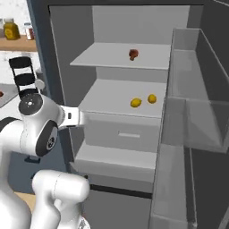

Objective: Place one lemon and one chicken drumstick in each tupperware on the nearby counter, to pack two identical lunches.

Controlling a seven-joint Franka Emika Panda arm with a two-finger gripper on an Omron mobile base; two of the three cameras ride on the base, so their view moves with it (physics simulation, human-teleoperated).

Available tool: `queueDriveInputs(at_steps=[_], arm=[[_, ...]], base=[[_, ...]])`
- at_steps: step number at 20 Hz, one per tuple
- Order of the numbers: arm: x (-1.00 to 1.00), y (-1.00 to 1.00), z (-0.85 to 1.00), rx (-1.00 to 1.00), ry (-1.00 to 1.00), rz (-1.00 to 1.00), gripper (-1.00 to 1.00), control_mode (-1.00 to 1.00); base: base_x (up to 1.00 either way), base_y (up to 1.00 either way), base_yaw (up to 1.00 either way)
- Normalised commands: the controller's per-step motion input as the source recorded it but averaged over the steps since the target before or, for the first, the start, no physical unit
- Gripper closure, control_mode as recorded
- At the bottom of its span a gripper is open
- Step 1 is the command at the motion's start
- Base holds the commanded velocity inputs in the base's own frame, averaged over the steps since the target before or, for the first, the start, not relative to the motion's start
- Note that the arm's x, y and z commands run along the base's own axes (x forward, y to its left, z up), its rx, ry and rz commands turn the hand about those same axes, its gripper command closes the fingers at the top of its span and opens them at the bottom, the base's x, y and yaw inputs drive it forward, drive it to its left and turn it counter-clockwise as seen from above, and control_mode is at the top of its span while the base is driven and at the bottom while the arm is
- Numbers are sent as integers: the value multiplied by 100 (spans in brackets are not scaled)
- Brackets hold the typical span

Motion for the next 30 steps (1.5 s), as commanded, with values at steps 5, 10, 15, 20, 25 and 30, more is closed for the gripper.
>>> queueDriveInputs(at_steps=[5, 10, 15, 20, 25, 30], arm=[[0, 0, 0, 0, 0, 0, -100, 100], [2, -10, -8, -1, -1, -1, -100, -100], [27, -10, -66, -3, -15, -7, -100, -100], [51, -12, -51, 6, -24, -18, -100, -100], [81, -40, -29, 24, -8, -35, -100, -100], [62, -36, -3, 30, 12, -26, -100, -100]], base=[[73, -53, 0], [31, -52, 0], [0, 0, 0], [0, 0, 0], [0, 0, 0], [0, 0, 0]])
